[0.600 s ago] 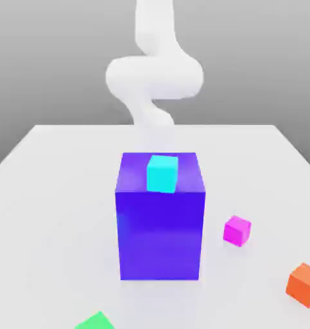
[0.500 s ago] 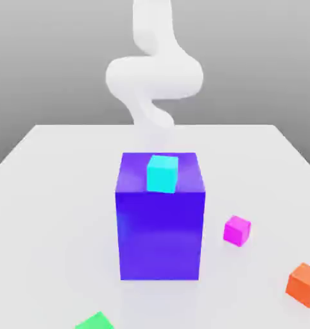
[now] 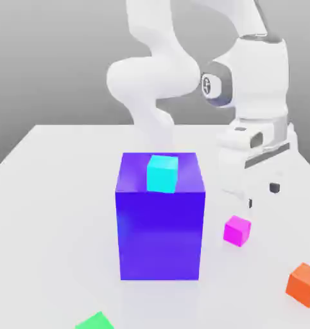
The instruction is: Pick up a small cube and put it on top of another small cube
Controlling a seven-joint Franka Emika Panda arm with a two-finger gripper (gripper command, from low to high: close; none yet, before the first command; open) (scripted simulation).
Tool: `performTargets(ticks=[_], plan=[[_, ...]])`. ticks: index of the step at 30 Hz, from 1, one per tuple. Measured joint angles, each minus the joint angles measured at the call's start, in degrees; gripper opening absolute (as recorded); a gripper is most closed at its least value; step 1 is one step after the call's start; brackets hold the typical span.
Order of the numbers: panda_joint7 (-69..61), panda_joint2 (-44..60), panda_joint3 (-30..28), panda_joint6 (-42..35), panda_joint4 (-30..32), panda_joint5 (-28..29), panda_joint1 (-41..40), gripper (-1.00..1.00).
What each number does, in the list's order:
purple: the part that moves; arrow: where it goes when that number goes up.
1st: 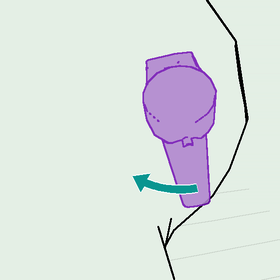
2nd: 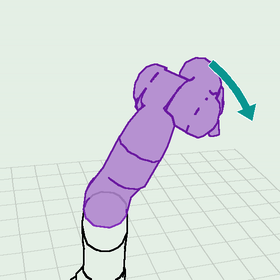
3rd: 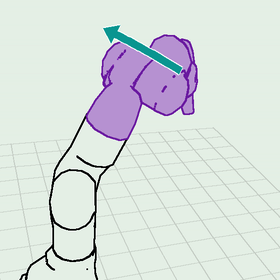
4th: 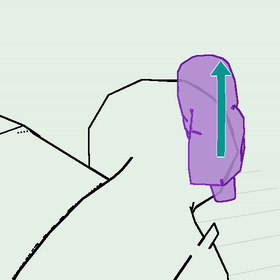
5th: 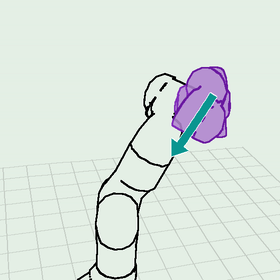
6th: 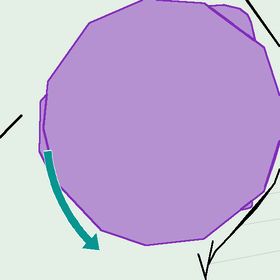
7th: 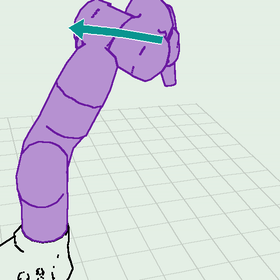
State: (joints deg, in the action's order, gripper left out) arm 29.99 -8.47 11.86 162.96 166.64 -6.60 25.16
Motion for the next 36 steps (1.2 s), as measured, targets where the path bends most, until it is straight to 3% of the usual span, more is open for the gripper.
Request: performTargets(ticks=[5, 8, 10, 11, 18, 25, 28, 36], plan=[[3.51, 9.87, 0.95, 8.09, 2.81, 7.21, 0.83, 0.00], [7.25, 16.06, -5.80, 13.09, 1.76, 12.60, 6.31, 0.00], [7.45, 20.14, -9.89, 16.51, 1.09, 12.65, 10.53, 0.00], [7.53, 21.89, -11.33, 17.95, 0.82, 12.57, 12.09, -1.00], [7.75, 22.19, -11.80, 18.19, 0.75, 12.82, 12.54, -1.00], [2.70, 9.24, -6.01, 7.58, 3.11, 5.98, 8.58, -1.00], [2.84, 4.83, -5.10, 5.00, 3.73, 7.31, 9.64, -1.00], [-7.17, 11.86, -11.40, -3.07, -10.88, 9.73, -3.73, -1.00]])
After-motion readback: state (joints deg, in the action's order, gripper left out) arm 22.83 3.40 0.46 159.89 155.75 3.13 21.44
